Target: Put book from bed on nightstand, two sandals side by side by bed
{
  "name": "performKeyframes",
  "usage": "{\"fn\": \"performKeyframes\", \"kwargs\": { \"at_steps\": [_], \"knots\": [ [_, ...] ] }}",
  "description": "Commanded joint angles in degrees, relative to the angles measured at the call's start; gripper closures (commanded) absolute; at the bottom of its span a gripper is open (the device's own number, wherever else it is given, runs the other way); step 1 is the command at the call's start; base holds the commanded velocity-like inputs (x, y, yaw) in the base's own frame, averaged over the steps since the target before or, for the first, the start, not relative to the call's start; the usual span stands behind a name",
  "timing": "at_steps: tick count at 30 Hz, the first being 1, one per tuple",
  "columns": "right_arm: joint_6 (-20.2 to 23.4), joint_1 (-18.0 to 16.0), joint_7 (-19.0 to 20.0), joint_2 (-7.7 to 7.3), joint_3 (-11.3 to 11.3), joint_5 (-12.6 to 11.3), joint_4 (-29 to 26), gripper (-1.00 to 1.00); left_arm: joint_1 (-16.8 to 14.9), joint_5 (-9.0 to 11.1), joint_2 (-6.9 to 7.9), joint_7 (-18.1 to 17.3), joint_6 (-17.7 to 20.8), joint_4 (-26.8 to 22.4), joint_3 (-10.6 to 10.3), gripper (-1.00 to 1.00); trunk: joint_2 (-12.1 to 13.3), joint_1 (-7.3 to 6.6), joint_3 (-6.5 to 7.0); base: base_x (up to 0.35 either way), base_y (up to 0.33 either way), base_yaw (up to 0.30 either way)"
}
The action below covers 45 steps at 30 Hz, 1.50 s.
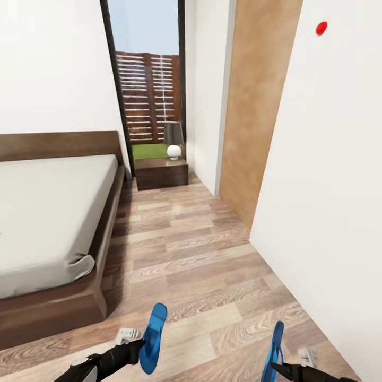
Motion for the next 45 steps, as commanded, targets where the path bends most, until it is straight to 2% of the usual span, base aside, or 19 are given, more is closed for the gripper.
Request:
{"fn": "performKeyframes", "kwargs": {
  "at_steps": [1, 7, 17, 20, 21, 22, 24, 26, 31, 45],
  "knots": [
    [0.07, -0.04, 0.17, 0.01, -0.53, 0.21, 0.03, 1.0, -0.04, 0.3, 0.01, -0.13, -0.13, 0.09, 0.05, 1.0, -0.02, 0.02, -0.05, 0.306, -0.072, 0.0],
    [0.07, -0.04, 0.17, 0.01, -0.53, 0.21, 0.03, 1.0, -0.04, 0.3, 0.01, -0.13, -0.13, 0.09, 0.05, 1.0, -0.02, 0.02, -0.05, 0.3, -0.029, 0.047],
    [0.07, -0.02, 0.17, 0.19, -0.53, 0.26, 0.17, 1.0, -0.04, 0.33, 0.01, -0.11, -0.13, 0.09, 0.05, 1.0, -0.02, 0.02, -0.05, 0.262, -0.001, 0.215],
    [0.03, -0.02, -0.32, 2.67, -0.53, 0.38, 2.09, 1.0, -0.04, 0.33, -0.21, -0.07, -0.13, 0.09, 0.05, 1.0, -0.02, 0.02, -0.05, 0.247, 0.0, 0.052],
    [0.01, -0.03, -1.66, 4.25, -0.53, 0.41, 2.92, 1.0, -0.04, 0.31, -0.39, -0.04, -0.13, 0.09, 0.05, 1.0, -0.02, 0.02, -0.05, 0.245, 0.0, 0.024],
    [0.0, -0.02, -5.54, 6.54, -0.53, 0.47, 3.76, 1.0, -0.04, 0.28, -0.81, 0.13, -0.13, 0.18, 0.07, 1.0, -0.02, 0.02, -0.05, 0.241, 0.0, 0.012],
    [-0.01, -0.02, -13.03, 9.25, -0.53, 0.58, 4.35, 1.0, -0.04, 0.25, -1.37, 1.05, -0.13, 0.71, 0.09, 1.0, -0.02, 0.02, -0.05, 0.234, 0.0, 0.006],
    [-0.01, -0.03, -15.77, 10.13, -0.53, 0.62, 4.44, 1.0, -0.04, 0.2, -1.54, 1.69, -0.25, 1.07, 0.07, 1.0, -0.02, 0.02, -0.05, 0.225, 0.0, 0.002],
    [-0.02, -0.04, -17.47, 10.15, -0.58, 0.28, 4.3, 1.0, -0.04, 0.22, -1.64, 2.17, -1.34, 1.35, 0.06, 1.0, -0.02, 0.02, -0.05, 0.219, 0.0, 0.001],
    [-0.02, -0.02, -17.71, 10.12, -0.64, 0.18, 4.17, 1.0, -0.04, 0.15, -1.76, 2.25, -1.63, 1.41, 0.05, 1.0, -0.02, 0.02, -0.05, 0.223, 0.0, 0.0]
  ]
}}
